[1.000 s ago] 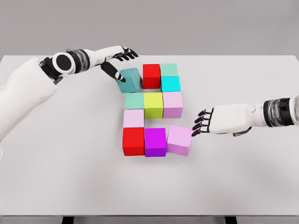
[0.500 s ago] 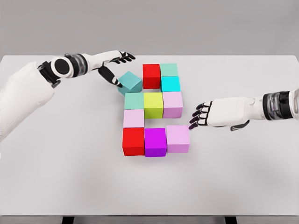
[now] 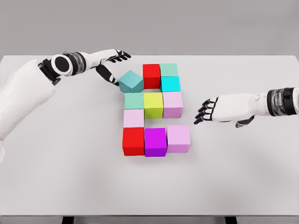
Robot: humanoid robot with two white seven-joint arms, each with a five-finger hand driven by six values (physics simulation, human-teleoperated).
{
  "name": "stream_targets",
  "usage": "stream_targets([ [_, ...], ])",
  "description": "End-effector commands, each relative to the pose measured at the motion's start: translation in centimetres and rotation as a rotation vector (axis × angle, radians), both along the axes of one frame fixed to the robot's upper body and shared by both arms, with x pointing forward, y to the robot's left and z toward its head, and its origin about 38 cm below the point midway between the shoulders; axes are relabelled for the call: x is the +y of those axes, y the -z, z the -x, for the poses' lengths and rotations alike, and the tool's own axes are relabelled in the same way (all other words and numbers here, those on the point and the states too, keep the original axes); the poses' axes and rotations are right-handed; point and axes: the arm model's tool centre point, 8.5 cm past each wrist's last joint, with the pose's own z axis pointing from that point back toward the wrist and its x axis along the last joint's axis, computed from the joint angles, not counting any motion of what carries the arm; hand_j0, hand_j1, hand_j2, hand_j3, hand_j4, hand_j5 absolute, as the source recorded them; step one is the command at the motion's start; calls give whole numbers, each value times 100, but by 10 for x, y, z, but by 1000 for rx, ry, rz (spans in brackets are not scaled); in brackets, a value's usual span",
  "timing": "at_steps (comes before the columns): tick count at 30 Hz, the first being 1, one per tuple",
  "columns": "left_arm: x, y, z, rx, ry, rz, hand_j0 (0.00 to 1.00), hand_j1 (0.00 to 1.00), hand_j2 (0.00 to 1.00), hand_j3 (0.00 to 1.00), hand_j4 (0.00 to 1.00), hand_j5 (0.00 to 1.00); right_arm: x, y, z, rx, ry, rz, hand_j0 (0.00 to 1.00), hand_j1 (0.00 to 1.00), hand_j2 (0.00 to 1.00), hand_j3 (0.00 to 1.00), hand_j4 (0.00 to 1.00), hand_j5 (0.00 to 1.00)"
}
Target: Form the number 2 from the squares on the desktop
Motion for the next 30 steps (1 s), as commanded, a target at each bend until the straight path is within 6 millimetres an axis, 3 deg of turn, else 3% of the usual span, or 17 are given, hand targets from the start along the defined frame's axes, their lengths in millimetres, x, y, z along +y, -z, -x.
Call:
stream_targets([
  [1,-1,4,-2,10,-14,-1,95,95,95,95,95,95,2,5,3,16,-5,3,100,100,100,100,100,100],
  [20,-11,8,2,-17,61,-51,90,90,90,90,90,90,19,3,14,15,-69,-7,100,100,100,100,100,100],
  [22,-12,8,3,-17,65,-51,87,87,87,87,87,87,16,3,12,13,-59,-6,100,100,100,100,100,100],
  [27,-16,12,6,-15,87,-62,86,86,86,86,86,86,-13,-2,-11,3,51,3,100,100,100,100,100,100],
  [30,-14,12,5,-15,84,-63,81,81,81,81,81,81,-37,-19,-29,56,179,-154,100,100,100,100,100,100],
])
